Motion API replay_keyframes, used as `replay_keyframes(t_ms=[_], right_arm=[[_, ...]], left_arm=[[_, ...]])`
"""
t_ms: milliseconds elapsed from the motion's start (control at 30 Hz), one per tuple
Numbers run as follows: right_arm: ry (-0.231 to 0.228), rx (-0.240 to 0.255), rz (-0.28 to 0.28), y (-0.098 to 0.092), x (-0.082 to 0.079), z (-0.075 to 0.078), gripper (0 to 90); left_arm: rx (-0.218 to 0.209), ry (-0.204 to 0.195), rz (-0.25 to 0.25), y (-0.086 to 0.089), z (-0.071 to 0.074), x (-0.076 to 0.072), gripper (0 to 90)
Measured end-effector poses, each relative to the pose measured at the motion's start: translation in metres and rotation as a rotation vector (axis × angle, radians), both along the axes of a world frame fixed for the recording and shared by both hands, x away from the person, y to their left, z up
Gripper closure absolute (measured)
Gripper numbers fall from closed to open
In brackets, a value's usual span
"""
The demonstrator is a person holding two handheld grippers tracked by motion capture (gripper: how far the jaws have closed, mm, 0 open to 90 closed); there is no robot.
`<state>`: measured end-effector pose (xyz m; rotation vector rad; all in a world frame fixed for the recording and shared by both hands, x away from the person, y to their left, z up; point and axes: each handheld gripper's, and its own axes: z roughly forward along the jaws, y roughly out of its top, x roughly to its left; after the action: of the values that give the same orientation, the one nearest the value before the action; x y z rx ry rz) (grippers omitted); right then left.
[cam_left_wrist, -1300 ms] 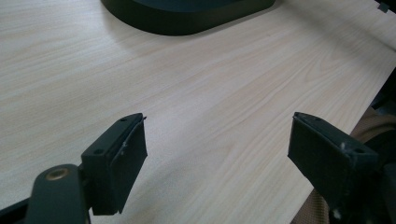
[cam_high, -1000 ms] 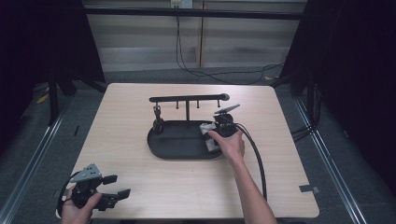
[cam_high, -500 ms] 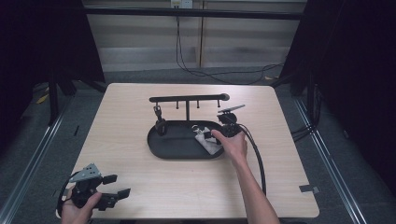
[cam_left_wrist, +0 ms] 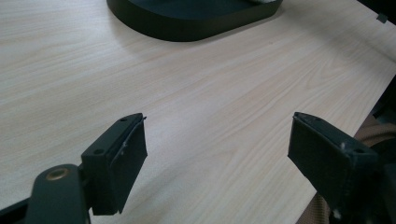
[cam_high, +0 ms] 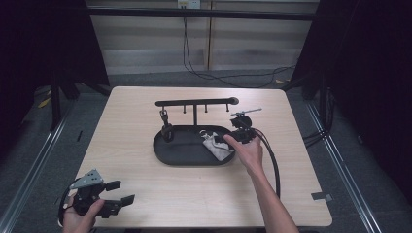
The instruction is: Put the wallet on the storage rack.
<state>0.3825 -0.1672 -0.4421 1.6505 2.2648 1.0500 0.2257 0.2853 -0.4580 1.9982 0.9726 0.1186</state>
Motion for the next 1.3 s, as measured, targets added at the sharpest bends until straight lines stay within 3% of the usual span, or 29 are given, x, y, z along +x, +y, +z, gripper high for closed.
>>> replay_keyframes(t_ms=[133, 267, 433, 567, 667, 833, 1067, 1133, 1233, 1300], right_arm=[[0.005, 0.021, 0.006, -0.006, -0.008, 0.001, 14.7], [-0.006, 0.011, -0.008, -0.013, -0.015, 0.002, 14.7], [-0.033, 0.016, -0.022, -0.026, -0.026, 0.004, 14.7], [-0.071, -0.029, -0.045, -0.037, -0.037, 0.011, 14.6], [-0.096, -0.018, -0.055, -0.045, -0.045, 0.015, 14.6], [-0.090, -0.029, -0.054, -0.054, -0.057, 0.013, 14.7], [-0.136, -0.029, -0.082, -0.073, -0.085, 0.010, 15.2], [-0.155, -0.058, -0.090, -0.078, -0.094, 0.008, 15.2], [-0.164, -0.059, -0.098, -0.084, -0.107, 0.004, 15.2], [-0.183, -0.110, -0.104, -0.087, -0.119, 0.001, 15.3]], left_arm=[[0.005, -0.006, 0.017, 0.001, 0.000, 0.000, 19.3], [0.006, -0.009, 0.024, 0.002, 0.000, 0.000, 19.3], [0.002, -0.009, 0.025, 0.003, 0.000, 0.000, 19.3], [0.004, -0.012, 0.021, 0.002, 0.000, 0.000, 19.3], [0.002, -0.011, 0.018, 0.002, 0.000, 0.000, 19.3], [0.000, -0.008, 0.019, 0.002, 0.000, 0.000, 19.3], [-0.007, -0.005, 0.026, 0.003, 0.000, 0.001, 19.3], [-0.004, -0.006, 0.025, 0.003, 0.000, 0.000, 19.3], [-0.002, -0.004, 0.024, 0.002, 0.000, 0.000, 19.3], [-0.004, -0.006, 0.027, 0.003, 0.000, 0.000, 19.3]])
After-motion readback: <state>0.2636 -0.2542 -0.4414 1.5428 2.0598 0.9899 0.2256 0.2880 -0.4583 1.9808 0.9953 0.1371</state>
